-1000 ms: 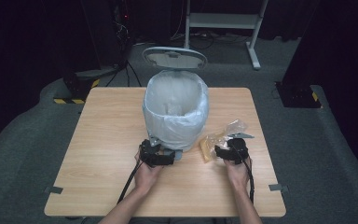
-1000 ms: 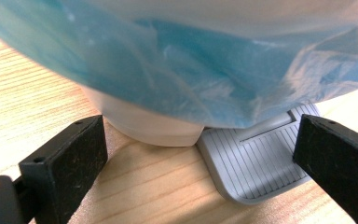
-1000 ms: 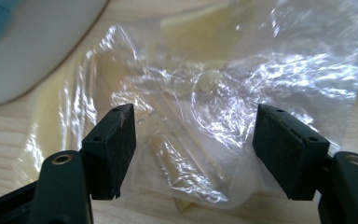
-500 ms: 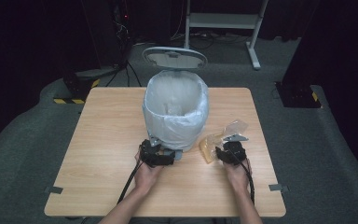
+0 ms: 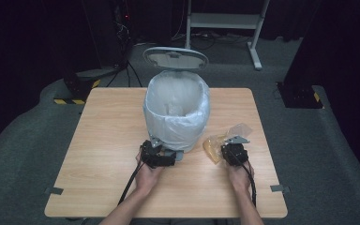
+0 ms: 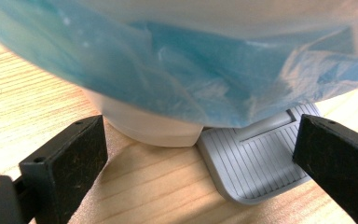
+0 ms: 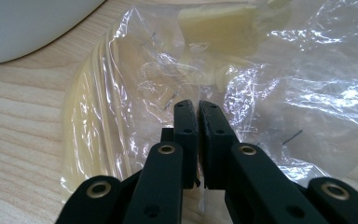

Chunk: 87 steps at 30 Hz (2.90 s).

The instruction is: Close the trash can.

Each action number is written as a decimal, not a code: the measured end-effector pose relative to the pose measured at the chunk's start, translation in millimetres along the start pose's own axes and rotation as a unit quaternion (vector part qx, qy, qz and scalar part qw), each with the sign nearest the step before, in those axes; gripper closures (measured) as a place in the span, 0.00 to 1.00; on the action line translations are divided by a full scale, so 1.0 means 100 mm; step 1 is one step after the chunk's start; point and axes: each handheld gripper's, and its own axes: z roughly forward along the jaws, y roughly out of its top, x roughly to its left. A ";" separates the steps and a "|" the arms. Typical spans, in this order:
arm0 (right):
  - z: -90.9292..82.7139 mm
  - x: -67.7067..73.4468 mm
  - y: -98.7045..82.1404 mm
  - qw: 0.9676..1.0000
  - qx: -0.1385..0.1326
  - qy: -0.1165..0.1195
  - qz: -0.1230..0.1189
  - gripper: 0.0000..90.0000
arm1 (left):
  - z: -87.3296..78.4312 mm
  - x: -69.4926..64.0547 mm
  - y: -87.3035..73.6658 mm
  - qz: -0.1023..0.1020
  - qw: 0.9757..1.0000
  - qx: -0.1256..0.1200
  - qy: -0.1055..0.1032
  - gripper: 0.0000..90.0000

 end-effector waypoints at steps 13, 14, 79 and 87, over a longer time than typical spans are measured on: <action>-0.01 -0.05 -0.01 1.000 -0.004 0.019 0.000 0.99 | 0.00 0.00 0.00 -0.001 1.000 0.001 -0.001 0.04; -0.01 -0.05 -0.01 1.000 -0.004 0.019 0.000 0.99 | 0.00 0.00 0.00 -0.001 1.000 0.001 -0.001 0.04; -1.02 0.02 0.37 0.991 -0.074 0.112 -0.022 0.99 | 0.04 -0.01 0.00 -0.035 0.999 -0.018 -0.010 0.04; -1.11 0.02 0.41 0.990 -0.080 0.117 -0.024 0.99 | 0.04 -0.01 0.00 -0.035 0.999 -0.018 -0.010 0.04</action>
